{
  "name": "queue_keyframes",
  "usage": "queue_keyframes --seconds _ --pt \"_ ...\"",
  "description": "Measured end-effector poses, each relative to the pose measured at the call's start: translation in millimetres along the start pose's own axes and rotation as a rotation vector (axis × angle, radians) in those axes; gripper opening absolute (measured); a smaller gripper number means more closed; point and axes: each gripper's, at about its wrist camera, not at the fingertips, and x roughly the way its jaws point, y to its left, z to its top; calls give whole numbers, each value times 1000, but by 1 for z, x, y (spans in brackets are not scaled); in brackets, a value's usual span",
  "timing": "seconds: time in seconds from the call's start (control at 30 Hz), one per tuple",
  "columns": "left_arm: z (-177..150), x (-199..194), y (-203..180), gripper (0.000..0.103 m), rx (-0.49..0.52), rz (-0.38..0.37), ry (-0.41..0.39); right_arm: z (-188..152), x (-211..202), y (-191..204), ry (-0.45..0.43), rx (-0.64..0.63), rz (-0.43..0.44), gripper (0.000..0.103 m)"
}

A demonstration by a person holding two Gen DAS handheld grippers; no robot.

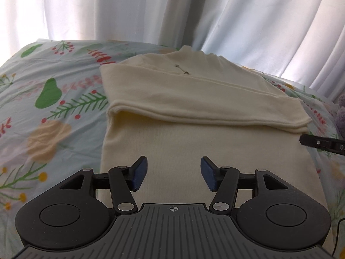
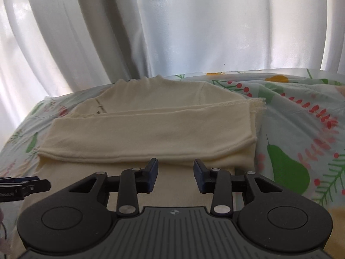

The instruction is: Fold small clothes

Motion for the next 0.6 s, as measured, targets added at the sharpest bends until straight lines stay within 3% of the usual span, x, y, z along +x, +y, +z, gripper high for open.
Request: queue_keyframes --seconds 0.1,0.23,0.37,0.6 --pt "-27 -31 14 60 -46 -20 34 -40 -47 -13 64 117 105 37" --pt "-65 -60 35 60 -120 -38 116 -93 -104 -27 116 238 136 40" --pt "-90 -76 45 59 -110 3 193 -130 -134 -36 177 272 69 41" --pt "-110 -98 52 54 -109 30 225 -152 -144 -51 213 258 16 41"
